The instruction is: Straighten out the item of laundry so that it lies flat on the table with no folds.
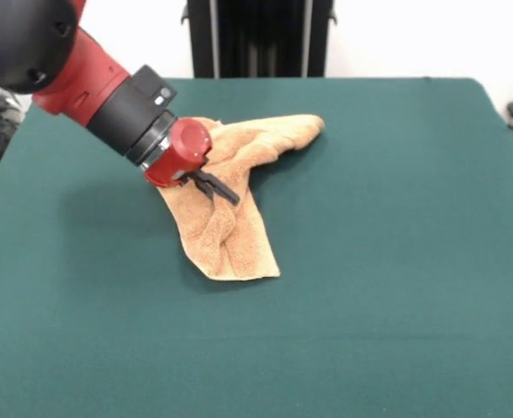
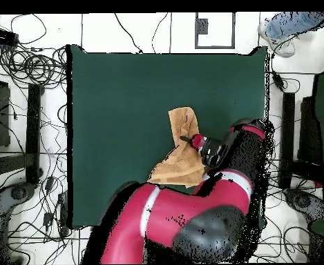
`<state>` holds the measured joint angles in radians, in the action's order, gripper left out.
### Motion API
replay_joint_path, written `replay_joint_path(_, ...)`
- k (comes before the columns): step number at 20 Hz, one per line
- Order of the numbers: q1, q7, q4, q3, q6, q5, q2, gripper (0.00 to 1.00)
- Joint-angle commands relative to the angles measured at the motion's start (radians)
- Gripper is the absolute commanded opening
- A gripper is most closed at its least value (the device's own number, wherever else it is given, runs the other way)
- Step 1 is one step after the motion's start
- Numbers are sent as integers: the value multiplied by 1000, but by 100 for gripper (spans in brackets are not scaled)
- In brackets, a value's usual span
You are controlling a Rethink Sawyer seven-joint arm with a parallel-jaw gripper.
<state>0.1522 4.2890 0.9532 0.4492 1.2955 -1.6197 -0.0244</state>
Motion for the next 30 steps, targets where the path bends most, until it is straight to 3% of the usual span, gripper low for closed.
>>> replay_joint_path(1,-140,453,99,74,-140,60,-363,0)
replay_joint_path(5,-195,460,99,176,-101,122,-422,0)
replay_joint_path(7,-201,437,78,137,-179,84,-389,0)
replay_joint_path(8,-191,231,92,86,-348,118,-339,0)
replay_joint_path(9,-174,71,116,73,-408,190,-322,0)
replay_joint_path(10,-94,-385,178,7,-497,373,-265,0)
replay_joint_path(11,-70,-520,196,-9,-506,437,-254,0)
replay_joint_path(13,-68,-584,192,-6,-485,453,-260,0)
replay_joint_path(15,-98,-471,155,24,-422,378,-288,0)
replay_joint_path(18,-116,-468,168,51,-444,429,-296,0)
replay_joint_path(22,-148,-353,148,83,-416,379,-318,0)
replay_joint_path(27,-157,-322,141,93,-394,355,-329,0)
replay_joint_path(30,-175,-211,105,114,-352,287,-355,0)
